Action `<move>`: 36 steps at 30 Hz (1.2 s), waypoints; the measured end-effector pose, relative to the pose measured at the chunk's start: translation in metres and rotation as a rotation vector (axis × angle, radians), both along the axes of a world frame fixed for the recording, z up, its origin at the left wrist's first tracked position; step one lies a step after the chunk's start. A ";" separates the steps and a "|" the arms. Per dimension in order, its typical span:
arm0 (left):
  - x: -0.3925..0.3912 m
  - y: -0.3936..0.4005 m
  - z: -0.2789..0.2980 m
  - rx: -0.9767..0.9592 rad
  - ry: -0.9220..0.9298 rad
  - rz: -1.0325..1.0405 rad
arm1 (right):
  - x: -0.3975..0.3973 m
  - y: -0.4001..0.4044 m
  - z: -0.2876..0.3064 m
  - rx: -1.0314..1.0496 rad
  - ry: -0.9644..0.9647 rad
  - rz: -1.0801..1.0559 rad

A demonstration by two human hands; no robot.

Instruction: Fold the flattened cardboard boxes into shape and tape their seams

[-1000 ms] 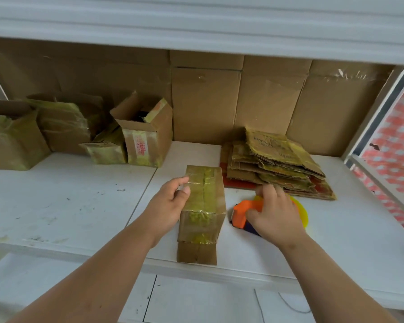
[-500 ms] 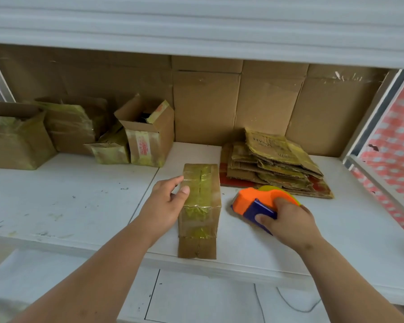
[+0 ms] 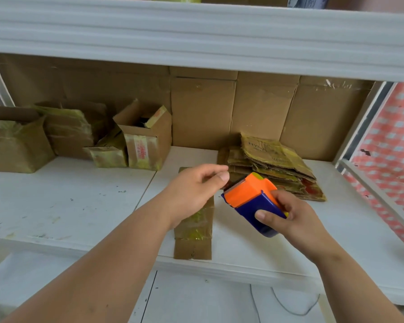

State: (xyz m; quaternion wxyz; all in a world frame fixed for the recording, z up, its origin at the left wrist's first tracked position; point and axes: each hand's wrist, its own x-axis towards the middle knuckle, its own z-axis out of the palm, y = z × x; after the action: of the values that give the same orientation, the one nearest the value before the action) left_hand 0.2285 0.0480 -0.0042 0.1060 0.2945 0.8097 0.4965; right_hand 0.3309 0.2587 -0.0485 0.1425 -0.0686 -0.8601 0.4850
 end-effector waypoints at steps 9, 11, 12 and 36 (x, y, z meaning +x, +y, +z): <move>-0.002 0.010 0.003 0.035 -0.077 0.045 | 0.006 -0.001 0.006 0.075 0.022 0.118; -0.001 0.010 0.002 0.035 -0.065 0.062 | 0.006 -0.001 0.009 0.087 0.003 0.145; -0.001 0.010 0.002 0.054 -0.076 0.067 | 0.006 -0.001 0.010 0.087 -0.004 0.163; -0.022 -0.080 -0.005 0.301 -0.295 0.477 | -0.009 0.012 0.049 0.350 -0.198 0.147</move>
State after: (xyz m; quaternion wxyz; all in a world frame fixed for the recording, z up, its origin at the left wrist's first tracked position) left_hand 0.2064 -0.0323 -0.0094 0.0579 0.0337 0.7491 0.6590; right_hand 0.3222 0.2708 0.0006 0.0310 -0.0271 -0.9437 0.3282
